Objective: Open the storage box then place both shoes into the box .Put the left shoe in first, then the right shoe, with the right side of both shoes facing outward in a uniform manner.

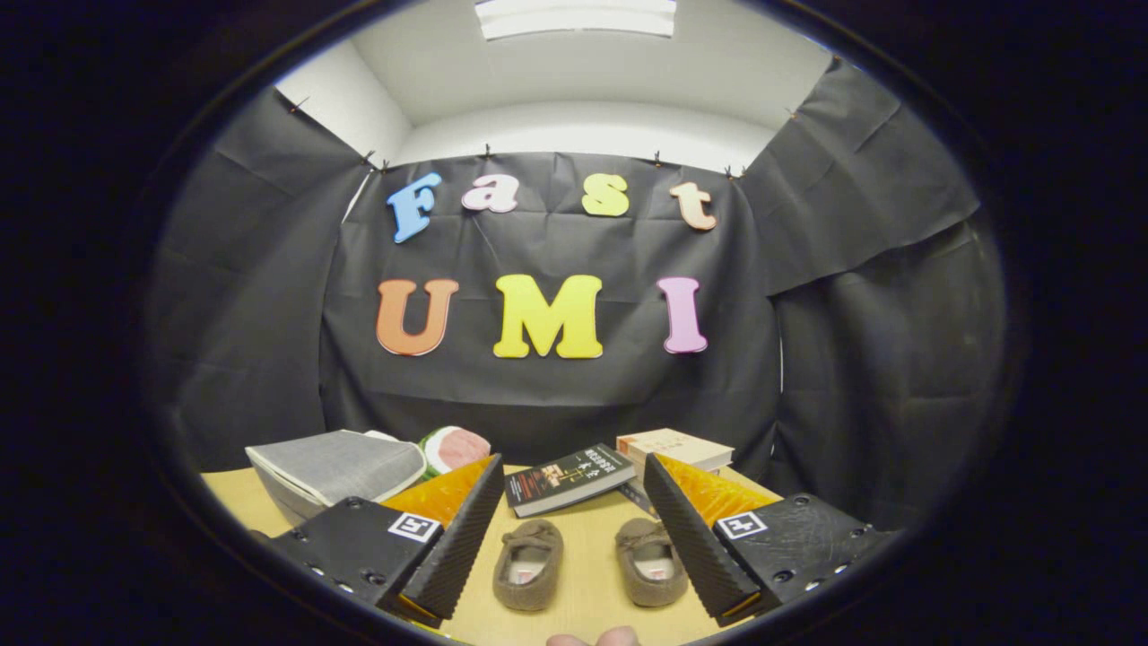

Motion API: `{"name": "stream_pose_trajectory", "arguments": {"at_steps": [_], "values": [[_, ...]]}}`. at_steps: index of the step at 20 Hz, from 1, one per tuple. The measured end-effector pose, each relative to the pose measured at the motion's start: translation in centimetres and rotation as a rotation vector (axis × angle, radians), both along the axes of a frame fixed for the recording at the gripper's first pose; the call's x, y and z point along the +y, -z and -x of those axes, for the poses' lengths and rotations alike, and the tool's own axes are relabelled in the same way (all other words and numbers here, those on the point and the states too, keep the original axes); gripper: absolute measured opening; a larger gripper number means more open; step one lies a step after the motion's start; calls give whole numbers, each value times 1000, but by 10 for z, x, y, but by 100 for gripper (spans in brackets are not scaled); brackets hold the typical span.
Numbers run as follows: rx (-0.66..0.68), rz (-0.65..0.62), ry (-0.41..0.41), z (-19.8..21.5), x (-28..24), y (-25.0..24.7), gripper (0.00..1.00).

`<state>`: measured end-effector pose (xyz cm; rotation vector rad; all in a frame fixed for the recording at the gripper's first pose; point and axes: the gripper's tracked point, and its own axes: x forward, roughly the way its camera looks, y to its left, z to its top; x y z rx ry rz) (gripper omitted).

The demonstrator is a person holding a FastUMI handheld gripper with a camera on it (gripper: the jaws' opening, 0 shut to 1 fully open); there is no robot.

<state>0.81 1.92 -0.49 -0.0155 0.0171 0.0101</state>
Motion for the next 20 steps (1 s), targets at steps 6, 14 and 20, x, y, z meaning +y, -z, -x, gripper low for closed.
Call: {"name": "stream_pose_trajectory", "arguments": {"at_steps": [6, 14, 20], "values": [[4, 4, -27, -8, 12, 1, 96], [67, -69, -218, -41, 64, 7, 95], [148, -227, -443, -58, 138, 24, 95]]}}
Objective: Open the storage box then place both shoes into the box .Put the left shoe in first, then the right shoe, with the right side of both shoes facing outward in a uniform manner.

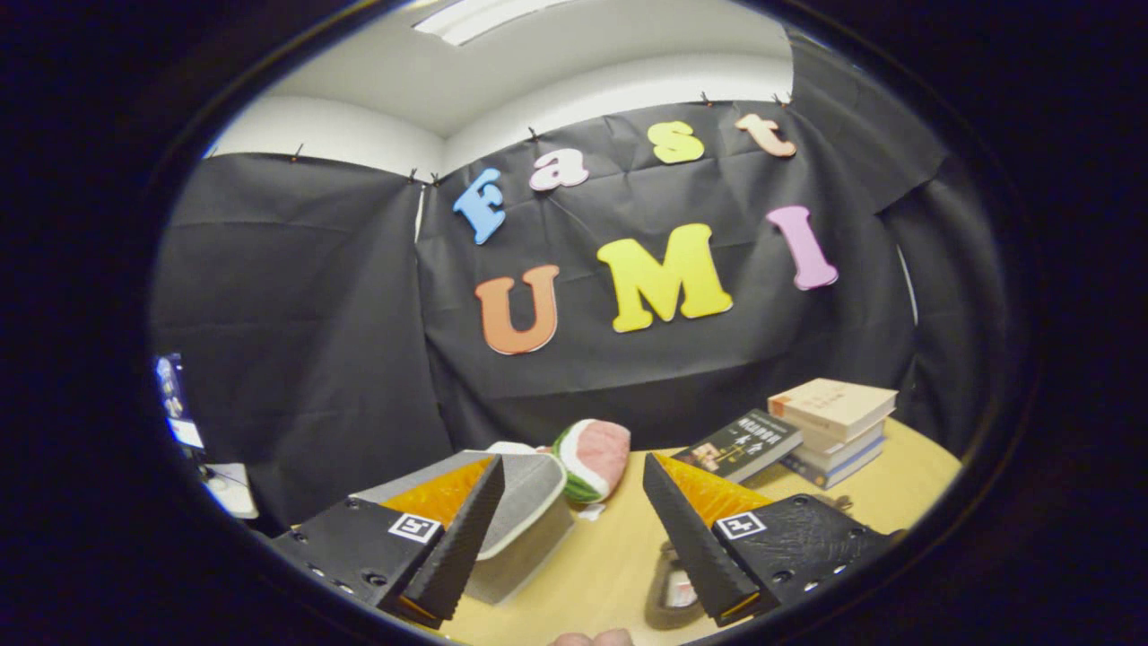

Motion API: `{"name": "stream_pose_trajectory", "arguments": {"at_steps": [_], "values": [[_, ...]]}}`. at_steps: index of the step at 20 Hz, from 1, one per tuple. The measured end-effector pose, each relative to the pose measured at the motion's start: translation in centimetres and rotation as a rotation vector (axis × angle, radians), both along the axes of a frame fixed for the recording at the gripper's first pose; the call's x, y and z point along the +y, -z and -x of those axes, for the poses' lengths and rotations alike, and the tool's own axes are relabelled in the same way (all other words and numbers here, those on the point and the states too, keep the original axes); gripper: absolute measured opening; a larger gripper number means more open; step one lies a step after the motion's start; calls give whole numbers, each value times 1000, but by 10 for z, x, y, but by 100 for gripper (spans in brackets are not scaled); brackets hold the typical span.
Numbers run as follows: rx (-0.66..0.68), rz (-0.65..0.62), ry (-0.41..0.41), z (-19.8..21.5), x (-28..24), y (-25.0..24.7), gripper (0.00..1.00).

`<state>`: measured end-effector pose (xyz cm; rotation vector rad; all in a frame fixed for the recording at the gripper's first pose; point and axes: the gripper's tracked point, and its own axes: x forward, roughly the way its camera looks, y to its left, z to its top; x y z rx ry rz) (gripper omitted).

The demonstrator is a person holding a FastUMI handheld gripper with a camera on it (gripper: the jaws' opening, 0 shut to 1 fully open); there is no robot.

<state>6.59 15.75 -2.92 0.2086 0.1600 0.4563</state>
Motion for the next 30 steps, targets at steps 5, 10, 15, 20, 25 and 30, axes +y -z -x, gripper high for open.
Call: {"name": "stream_pose_trajectory", "arguments": {"at_steps": [5, 10, 15, 20, 25, 30], "values": [[127, -75, -124, -16, 52, 35, 95], [220, -116, -186, -26, 77, 64, 95], [326, -215, -205, -36, 90, 87, 95], [424, -337, -235, -39, 105, 102, 95], [514, -469, -261, -36, 113, 106, 95], [590, -553, -274, -42, 118, 111, 95]]}}
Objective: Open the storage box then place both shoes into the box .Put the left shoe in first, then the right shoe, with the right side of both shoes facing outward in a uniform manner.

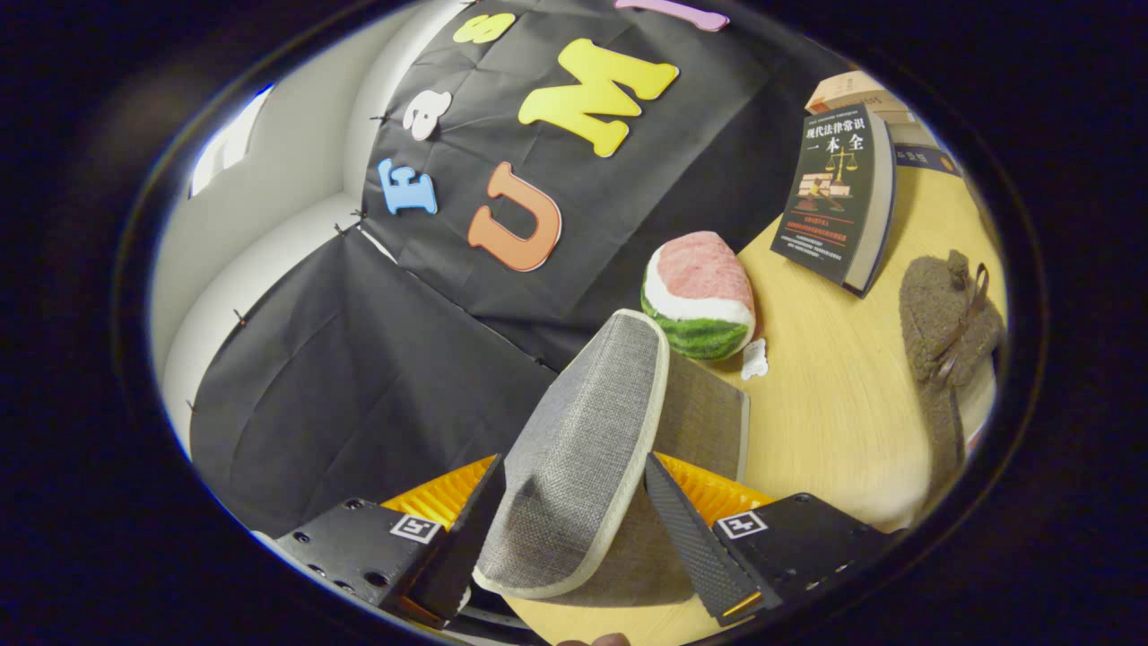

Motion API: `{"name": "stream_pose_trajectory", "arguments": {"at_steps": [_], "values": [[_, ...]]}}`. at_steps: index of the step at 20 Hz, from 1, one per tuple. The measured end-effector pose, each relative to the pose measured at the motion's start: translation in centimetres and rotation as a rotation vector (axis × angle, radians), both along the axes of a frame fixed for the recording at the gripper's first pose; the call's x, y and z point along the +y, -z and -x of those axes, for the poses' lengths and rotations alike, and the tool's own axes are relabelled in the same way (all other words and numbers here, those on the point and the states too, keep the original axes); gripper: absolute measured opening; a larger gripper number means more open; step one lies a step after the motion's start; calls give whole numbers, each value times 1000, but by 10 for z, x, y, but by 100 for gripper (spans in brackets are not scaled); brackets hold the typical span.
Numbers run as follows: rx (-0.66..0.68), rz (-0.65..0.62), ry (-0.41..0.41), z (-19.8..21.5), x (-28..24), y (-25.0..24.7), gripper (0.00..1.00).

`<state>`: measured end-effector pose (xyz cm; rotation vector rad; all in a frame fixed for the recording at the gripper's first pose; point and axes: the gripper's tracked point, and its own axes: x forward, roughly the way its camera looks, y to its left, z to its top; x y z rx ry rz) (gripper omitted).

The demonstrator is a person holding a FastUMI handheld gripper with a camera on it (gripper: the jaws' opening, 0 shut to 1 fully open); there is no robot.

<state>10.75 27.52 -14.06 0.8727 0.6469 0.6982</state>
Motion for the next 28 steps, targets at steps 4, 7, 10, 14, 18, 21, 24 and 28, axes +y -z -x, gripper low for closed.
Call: {"name": "stream_pose_trajectory", "arguments": {"at_steps": [4, 7, 10, 14, 18, 21, 24, 28], "values": [[11, -8, 10, 0, -3, -1, 95], [41, -34, 3, -1, 3, 1, 89], [40, -64, -18, 6, -1, -14, 74], [-38, -61, -35, 10, 3, -43, 74], [-113, -46, -31, 4, 15, -74, 45], [-162, 10, -67, 7, 31, -94, 30], [-223, 46, -50, 0, 50, -115, 7], [-298, 77, -95, 8, 89, -148, 1]]}}
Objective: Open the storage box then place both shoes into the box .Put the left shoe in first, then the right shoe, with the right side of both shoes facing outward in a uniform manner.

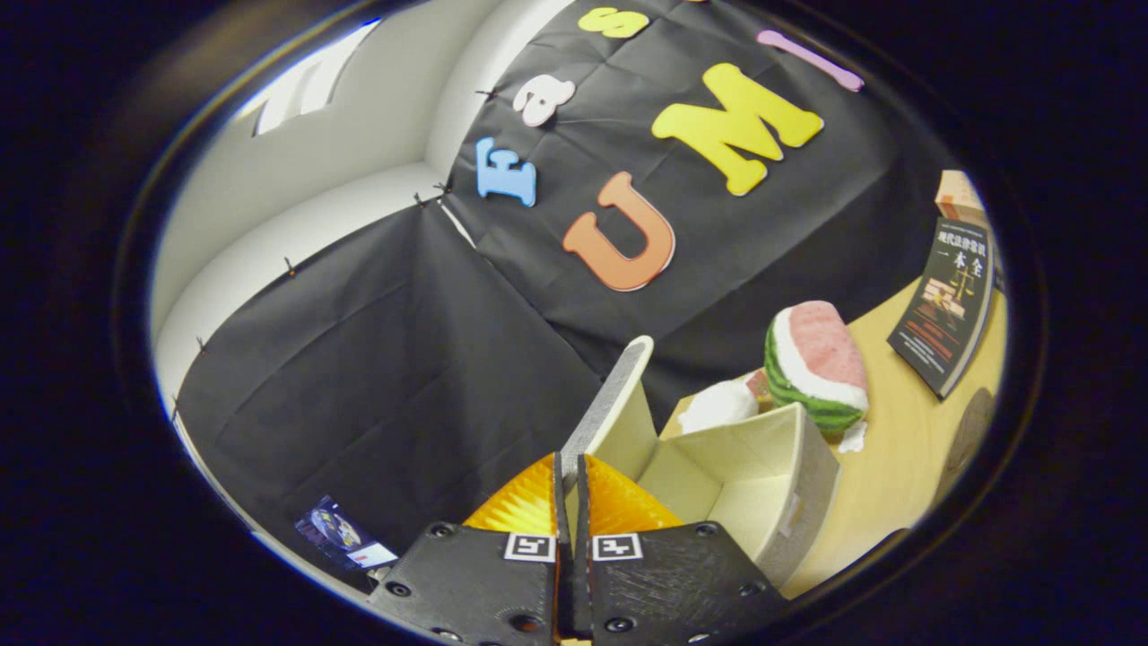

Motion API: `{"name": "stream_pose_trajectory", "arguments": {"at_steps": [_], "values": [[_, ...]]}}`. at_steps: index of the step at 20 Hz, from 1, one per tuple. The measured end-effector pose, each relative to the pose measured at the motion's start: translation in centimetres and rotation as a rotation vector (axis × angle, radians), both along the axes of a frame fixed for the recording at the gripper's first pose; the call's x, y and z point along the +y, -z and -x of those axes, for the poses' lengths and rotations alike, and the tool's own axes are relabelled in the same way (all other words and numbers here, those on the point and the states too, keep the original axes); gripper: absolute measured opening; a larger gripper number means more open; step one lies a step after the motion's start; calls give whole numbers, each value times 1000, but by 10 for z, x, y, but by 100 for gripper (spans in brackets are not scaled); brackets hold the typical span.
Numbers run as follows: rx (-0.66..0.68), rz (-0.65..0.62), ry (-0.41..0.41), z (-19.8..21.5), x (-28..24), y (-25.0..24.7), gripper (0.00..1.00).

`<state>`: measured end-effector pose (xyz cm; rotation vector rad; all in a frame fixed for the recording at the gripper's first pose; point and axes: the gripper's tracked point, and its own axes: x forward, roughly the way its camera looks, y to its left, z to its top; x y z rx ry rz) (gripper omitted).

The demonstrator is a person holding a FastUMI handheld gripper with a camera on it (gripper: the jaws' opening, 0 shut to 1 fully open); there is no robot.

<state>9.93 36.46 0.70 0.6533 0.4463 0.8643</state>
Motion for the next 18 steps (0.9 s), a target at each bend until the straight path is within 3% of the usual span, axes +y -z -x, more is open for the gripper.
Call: {"name": "stream_pose_trajectory", "arguments": {"at_steps": [9, 13, 18], "values": [[-230, 209, -56, 20, 111, -26, 1], [-317, 334, -122, 40, 146, -9, 24], [-430, 373, -47, 44, 136, -18, 75]]}}
